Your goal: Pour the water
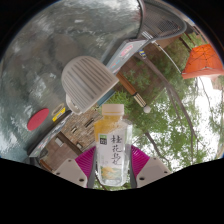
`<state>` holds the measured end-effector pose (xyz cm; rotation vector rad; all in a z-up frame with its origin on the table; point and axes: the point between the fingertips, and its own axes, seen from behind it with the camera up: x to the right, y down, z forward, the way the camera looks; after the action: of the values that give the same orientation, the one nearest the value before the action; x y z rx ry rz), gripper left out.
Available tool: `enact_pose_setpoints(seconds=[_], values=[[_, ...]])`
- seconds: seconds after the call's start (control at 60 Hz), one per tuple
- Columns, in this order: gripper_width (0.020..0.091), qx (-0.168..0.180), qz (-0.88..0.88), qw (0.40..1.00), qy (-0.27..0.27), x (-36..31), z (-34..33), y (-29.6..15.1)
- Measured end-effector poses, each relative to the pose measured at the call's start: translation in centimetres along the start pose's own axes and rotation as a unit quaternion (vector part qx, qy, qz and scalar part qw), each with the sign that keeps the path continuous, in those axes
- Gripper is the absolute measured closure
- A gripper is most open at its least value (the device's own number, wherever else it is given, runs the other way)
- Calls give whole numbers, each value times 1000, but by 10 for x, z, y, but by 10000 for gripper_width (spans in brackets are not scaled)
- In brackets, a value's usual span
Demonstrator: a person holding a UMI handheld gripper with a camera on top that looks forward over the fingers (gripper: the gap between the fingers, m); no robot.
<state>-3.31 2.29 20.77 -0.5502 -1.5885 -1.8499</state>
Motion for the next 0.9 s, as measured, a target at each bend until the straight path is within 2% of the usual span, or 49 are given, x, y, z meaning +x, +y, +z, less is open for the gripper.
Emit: enact_pose_setpoints(seconds=[0.05, 0.083, 0.117, 0.183, 0.25, 0.35, 0.517, 0.6, 0.7, 0.783, 0.9], values=[[604, -19, 92, 996, -4, 6, -8, 14], [604, -22, 173, 984, -20, 9, 10, 17], [604, -22, 267, 963, -16, 14, 11, 19], [604, -51, 428, 902, 3, 22, 8, 42], [606, -71, 570, 818, 16, 19, 7, 59], [605, -74, 736, 673, -13, -16, 13, 51], [604, -71, 896, 431, -80, -90, 45, 0], [603, -68, 930, 348, -97, -120, 47, -8], [603, -65, 940, 310, -130, -148, 56, -34], [603, -71, 935, 322, -135, -163, 56, -36], [603, -65, 916, 372, -139, -170, 60, -46]])
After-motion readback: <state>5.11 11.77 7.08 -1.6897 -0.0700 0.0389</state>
